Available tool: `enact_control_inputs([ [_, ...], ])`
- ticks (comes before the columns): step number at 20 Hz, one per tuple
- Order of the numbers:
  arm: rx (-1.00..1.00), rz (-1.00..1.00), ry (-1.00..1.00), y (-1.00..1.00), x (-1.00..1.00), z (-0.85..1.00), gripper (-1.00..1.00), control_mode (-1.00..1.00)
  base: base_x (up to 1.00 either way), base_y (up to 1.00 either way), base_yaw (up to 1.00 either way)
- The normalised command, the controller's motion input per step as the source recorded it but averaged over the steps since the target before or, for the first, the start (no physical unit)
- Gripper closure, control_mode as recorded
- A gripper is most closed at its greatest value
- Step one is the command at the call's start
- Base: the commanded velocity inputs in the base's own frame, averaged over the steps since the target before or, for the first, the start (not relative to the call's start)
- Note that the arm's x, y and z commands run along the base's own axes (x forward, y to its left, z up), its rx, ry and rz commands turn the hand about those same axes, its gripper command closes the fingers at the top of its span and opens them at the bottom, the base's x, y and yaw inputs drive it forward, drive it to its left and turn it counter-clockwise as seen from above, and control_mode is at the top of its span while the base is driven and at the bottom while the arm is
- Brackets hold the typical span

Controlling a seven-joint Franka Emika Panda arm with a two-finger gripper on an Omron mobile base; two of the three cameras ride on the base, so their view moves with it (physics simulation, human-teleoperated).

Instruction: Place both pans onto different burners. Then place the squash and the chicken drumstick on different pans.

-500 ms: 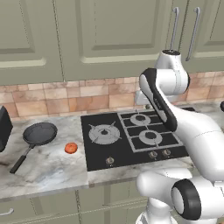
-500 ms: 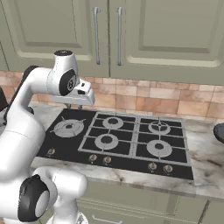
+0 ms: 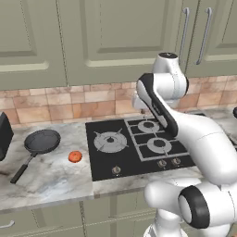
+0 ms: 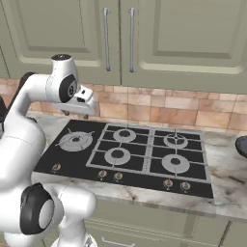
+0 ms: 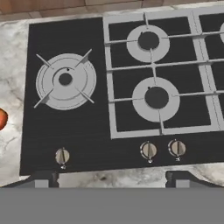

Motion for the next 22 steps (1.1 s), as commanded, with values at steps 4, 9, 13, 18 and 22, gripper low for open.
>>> enact_control_inputs([
  [4,-0.01,-0.13,0.03,0.87,0.03,-0.01,-1.0,-1.0,0.0,0.0,0.0],
  [9,0.0,-0.07,0.1,0.74,0.0,-0.01,-1.0,-1.0,0.0,0.0,0.0],
  [13,0.01,-0.03,0.1,0.57,0.0,-0.03,-1.0,-1.0,0.0,0.0,0.0],
  [18,0.05,-0.01,0.09,0.58,0.0,-0.1,-1.0,-1.0,0.0,0.0,0.0],
  [22,0.03,0.0,0.06,0.65,0.0,-0.23,-1.0,-1.0,0.0,0.0,0.0],
])
